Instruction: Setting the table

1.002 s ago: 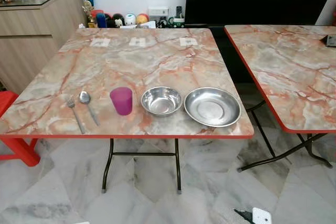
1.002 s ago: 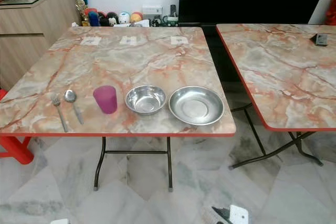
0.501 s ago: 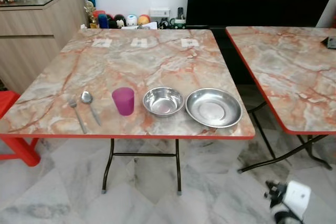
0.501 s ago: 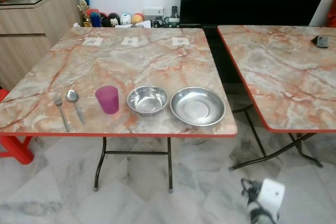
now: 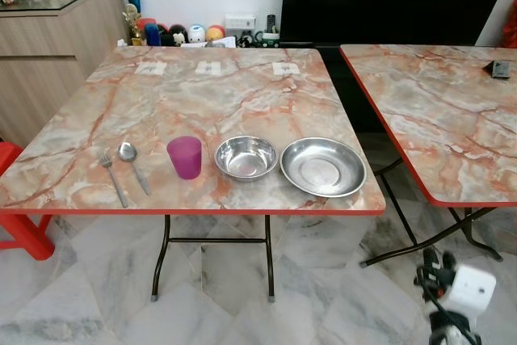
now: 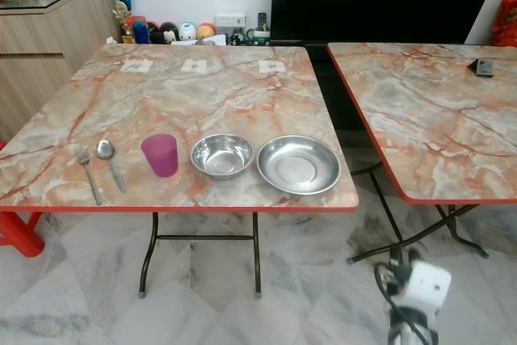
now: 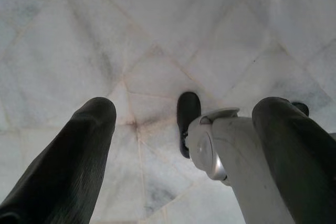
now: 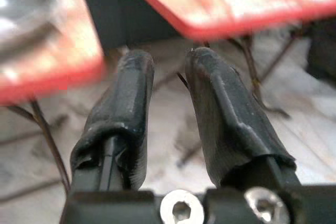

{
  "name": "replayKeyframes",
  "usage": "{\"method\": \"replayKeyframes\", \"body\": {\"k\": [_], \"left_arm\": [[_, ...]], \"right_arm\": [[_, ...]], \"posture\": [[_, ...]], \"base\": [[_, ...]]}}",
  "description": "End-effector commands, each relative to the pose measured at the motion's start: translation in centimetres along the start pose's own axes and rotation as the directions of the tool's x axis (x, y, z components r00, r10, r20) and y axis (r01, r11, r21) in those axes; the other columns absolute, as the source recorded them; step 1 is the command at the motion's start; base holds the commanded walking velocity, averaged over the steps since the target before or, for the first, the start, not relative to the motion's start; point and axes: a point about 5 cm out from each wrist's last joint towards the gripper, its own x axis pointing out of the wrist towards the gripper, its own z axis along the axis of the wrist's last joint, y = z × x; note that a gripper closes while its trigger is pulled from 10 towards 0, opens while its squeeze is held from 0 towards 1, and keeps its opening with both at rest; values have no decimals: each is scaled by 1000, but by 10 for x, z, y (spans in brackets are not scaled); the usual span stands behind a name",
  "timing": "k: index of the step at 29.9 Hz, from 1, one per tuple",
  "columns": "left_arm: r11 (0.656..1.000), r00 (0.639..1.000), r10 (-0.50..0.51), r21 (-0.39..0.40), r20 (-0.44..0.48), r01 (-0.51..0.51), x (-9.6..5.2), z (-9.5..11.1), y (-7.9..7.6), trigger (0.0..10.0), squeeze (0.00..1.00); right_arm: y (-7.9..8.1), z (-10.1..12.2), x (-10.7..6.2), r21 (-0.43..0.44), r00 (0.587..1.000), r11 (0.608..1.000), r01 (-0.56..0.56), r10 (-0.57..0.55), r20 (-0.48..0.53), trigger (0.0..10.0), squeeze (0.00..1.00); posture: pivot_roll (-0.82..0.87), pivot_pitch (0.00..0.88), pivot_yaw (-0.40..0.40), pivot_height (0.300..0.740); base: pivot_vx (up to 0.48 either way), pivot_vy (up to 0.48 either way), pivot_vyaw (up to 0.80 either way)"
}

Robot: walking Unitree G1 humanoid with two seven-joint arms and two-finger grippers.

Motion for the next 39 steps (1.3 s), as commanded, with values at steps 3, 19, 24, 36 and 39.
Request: {"method": "replayKeyframes", "body": {"k": [3, 19, 24, 36, 39], "left_arm": [[1000, 1000, -8, 3, -13, 8, -1, -3, 0, 10000, 0], [1000, 1000, -13, 2, -24, 13, 0, -3, -4, 10000, 0], [1000, 1000, -15, 2, -24, 15, 1, -3, -5, 10000, 0], [1000, 1000, -19, -1, -12, 19, 0, -3, -4, 10000, 0], [1000, 1000, -15, 0, -21, 16, -3, -10, 4, 10000, 0]], "right_arm": [[19, 17, 11, 65, 998, 997, -46, 44, 40, 10000, 1000], [34, 38, 19, 96, 998, 994, -44, 38, 57, 10000, 1000], [35, 40, 20, 95, 998, 995, -42, 37, 51, 10000, 1000], [52, 52, 32, 158, 998, 987, -39, 31, 54, 10000, 0], [58, 50, 29, 153, 998, 987, -44, 37, 49, 10000, 0]], "posture": [[-50, 0, -27, 740], [-45, 0, -28, 740], [-45, 0, -28, 740], [-42, 0, -21, 740], [-40, 0, -20, 740]], "base": [[0, 0, 0], [0, 0, 0], [0, 0, 0], [100, 0, 0], [241, 0, 0]]}}
